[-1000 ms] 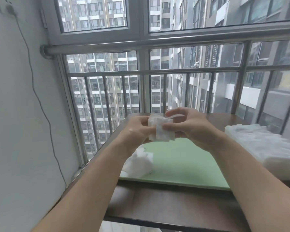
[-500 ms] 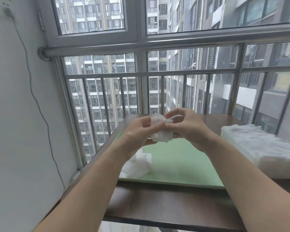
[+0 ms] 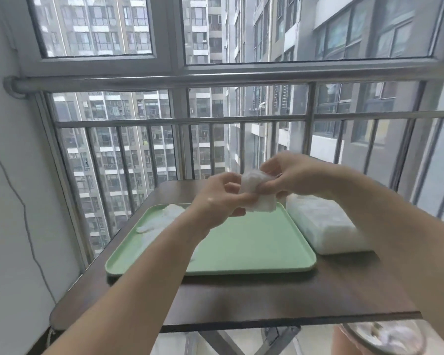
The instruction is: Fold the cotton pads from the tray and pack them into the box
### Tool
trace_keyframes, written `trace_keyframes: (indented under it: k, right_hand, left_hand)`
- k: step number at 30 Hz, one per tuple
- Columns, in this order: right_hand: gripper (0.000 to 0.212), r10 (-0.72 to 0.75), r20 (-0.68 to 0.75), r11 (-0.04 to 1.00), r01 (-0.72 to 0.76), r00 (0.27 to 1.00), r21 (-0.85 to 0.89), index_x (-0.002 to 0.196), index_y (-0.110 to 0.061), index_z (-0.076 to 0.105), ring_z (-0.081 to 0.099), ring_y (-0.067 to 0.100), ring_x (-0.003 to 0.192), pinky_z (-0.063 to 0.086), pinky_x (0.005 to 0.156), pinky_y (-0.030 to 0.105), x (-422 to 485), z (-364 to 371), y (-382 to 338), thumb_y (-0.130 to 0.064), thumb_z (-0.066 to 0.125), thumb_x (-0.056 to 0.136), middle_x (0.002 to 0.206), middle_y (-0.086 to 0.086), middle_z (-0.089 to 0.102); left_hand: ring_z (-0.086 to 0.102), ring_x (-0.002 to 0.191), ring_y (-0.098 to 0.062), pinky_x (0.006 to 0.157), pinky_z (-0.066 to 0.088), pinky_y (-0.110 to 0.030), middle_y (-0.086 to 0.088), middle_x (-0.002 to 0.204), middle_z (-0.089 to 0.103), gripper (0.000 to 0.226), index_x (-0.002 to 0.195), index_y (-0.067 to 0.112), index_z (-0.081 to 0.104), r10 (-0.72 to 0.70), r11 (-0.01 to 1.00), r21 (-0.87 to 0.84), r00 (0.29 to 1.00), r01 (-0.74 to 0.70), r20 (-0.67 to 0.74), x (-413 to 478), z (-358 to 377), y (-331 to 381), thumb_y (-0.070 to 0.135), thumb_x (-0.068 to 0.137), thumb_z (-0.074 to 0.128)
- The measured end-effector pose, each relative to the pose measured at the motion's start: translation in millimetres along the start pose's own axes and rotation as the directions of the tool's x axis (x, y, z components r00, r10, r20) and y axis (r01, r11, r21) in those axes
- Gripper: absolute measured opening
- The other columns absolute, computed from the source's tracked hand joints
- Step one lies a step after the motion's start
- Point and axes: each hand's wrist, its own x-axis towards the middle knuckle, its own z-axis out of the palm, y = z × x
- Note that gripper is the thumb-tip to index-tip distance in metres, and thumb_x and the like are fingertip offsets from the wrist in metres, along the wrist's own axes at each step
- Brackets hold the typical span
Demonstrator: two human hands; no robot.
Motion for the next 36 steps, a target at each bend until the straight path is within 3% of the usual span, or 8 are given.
trace_keyframes:
  k: [6,11,14,17,23,28,33,36]
  right_hand:
    - [0.019,0.127,-0.129,0.985,-0.141,0.983,-0.103,0.109,-0.015,0.065,0.067,0.019,0.098,0.058,0.075,0.029,-48,-75,32,-0.013,0.069,0.091,0.107,0.005,0.069]
    - [0.021,0.187,-0.234,0.976,-0.208,0.954,-0.067,0.11,-0.013,0.067,0.069,0.023,0.101,0.059,0.09,0.04,-78,-107,67,-0.013,0.067,0.089,0.108,0.008,0.071]
    - [0.018,0.214,-0.26,0.971,-0.234,0.942,-0.048,0.108,-0.012,0.067,0.068,0.022,0.1,0.059,0.09,0.041,-91,-112,84,-0.011,0.064,0.09,0.106,0.008,0.07]
    - [0.016,0.218,-0.252,0.969,-0.239,0.943,-0.057,0.106,-0.012,0.067,0.069,0.023,0.1,0.059,0.091,0.044,-96,-111,96,-0.013,0.063,0.09,0.106,0.009,0.07]
    - [0.014,0.211,-0.249,0.972,-0.23,0.945,-0.049,0.102,-0.012,0.069,0.069,0.023,0.099,0.059,0.084,0.039,-95,-114,112,-0.014,0.064,0.089,0.105,0.01,0.072]
    - [0.015,0.203,-0.235,0.976,-0.217,0.951,-0.034,0.102,-0.013,0.069,0.07,0.022,0.098,0.059,0.085,0.039,-92,-115,121,-0.015,0.064,0.089,0.105,0.009,0.073]
    - [0.013,0.195,-0.24,0.979,-0.204,0.951,-0.01,0.101,-0.015,0.07,0.07,0.021,0.097,0.059,0.083,0.036,-89,-116,130,-0.014,0.064,0.089,0.104,0.007,0.073]
    - [0.014,0.197,-0.239,0.979,-0.204,0.951,-0.006,0.103,-0.017,0.07,0.07,0.021,0.097,0.059,0.083,0.036,-87,-117,133,-0.016,0.065,0.09,0.104,0.006,0.073]
  left_hand:
    - [0.068,0.079,-0.01,0.068,0.053,-0.023,0.002,0.088,0.073,0.022,0.098,0.018,0.066,0.089,0.962,0.252,0.994,-0.103,0.068,24,69,13,0.034,0.087,0.076]
    - [0.062,0.109,-0.01,0.093,0.05,-0.031,0.006,0.114,0.068,0.033,0.107,0.021,0.07,0.161,0.819,0.514,0.963,-0.253,0.217,48,112,20,0.043,0.084,0.076]
    - [0.052,0.125,-0.018,0.104,0.043,-0.036,0.0,0.135,0.054,0.047,0.12,0.024,0.064,0.082,0.731,0.622,0.941,-0.281,0.328,66,135,24,0.05,0.082,0.076]
    - [0.045,0.128,-0.021,0.105,0.04,-0.038,0.0,0.141,0.043,0.064,0.13,0.033,0.056,-0.042,0.655,0.707,0.921,-0.267,0.386,83,147,26,0.06,0.076,0.077]
    - [0.029,0.142,-0.022,0.118,0.029,-0.05,0.002,0.151,0.029,0.101,0.146,0.041,0.039,-0.181,0.572,0.779,0.888,-0.255,0.423,105,161,21,0.077,0.059,0.076]
    - [0.018,0.147,-0.022,0.12,0.023,-0.054,0.004,0.156,0.023,0.109,0.145,0.048,0.038,-0.195,0.566,0.78,0.876,-0.267,0.441,111,166,14,0.084,0.047,0.069]
    - [0.04,0.134,-0.02,0.113,0.036,-0.047,0.006,0.145,0.041,0.105,0.138,0.042,0.049,-0.13,0.61,0.741,0.887,-0.282,0.444,120,167,9,0.078,0.042,0.072]
    - [0.049,0.126,-0.017,0.11,0.04,-0.042,0.006,0.139,0.051,0.087,0.135,0.033,0.054,-0.1,0.627,0.714,0.876,-0.312,0.471,120,169,14,0.059,0.058,0.085]
